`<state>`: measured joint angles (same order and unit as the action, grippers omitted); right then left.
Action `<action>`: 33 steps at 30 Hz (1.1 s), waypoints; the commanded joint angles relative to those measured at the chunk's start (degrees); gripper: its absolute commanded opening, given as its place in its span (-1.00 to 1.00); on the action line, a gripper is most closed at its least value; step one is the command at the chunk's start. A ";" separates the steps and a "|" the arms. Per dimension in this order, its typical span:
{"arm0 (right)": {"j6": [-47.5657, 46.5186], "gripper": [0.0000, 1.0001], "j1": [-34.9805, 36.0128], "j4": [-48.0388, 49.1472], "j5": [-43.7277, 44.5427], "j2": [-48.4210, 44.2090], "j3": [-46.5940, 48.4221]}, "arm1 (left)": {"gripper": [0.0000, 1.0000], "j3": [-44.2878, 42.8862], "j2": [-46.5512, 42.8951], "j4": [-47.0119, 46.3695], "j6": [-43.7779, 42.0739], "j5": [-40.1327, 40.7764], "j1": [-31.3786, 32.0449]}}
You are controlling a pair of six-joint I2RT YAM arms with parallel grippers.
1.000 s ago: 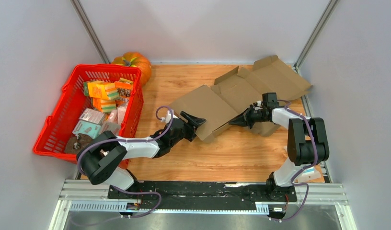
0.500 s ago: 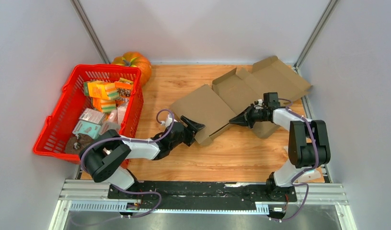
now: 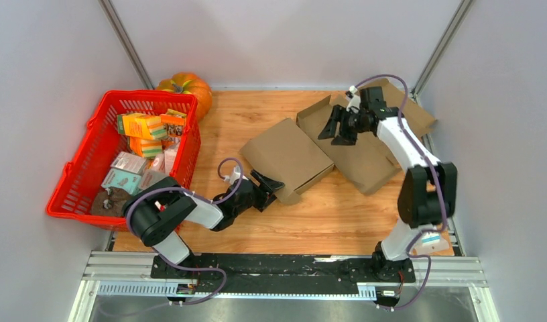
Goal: Fold the paper box
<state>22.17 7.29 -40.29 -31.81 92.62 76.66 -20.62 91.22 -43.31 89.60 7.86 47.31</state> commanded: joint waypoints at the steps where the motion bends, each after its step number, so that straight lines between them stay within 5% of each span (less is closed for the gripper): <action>1: -11.17 0.15 1.06 -4.79 4.38 13.87 9.90 | 0.61 1.37 3.78 -13.70 -2.06 -3.54 -1.69; 9: -13.91 0.13 1.68 -4.35 -0.53 24.88 20.35 | 0.61 0.67 8.54 -19.80 -1.71 -6.72 -3.28; 14: -13.21 -0.04 1.67 -2.07 -0.79 27.35 18.44 | 0.62 2.25 6.09 -18.39 -2.50 -5.22 -3.54; 22: -12.60 0.18 5.89 -7.34 18.00 20.95 20.11 | 0.61 4.98 -0.43 -10.14 -3.99 -3.27 -4.32; 24: -11.02 0.21 6.33 -6.65 18.19 17.97 16.52 | 0.50 3.75 -0.52 -9.34 -4.61 -4.51 -4.68; 26: -8.38 0.25 6.33 -6.29 19.59 13.92 12.57 | 0.08 3.22 -0.25 -10.56 -5.14 -5.31 -4.77; 29: -7.93 0.25 6.86 -4.88 16.63 9.97 9.13 | -0.25 3.92 -0.86 -10.48 -5.49 -5.66 -4.68; 33: -8.81 0.27 7.12 -1.46 11.42 8.19 4.12 | -0.57 5.85 -4.03 -5.75 -5.58 -4.61 -4.68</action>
<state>13.04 14.41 -45.50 -17.34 103.28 84.20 -16.14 90.96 -51.64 85.56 2.79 42.68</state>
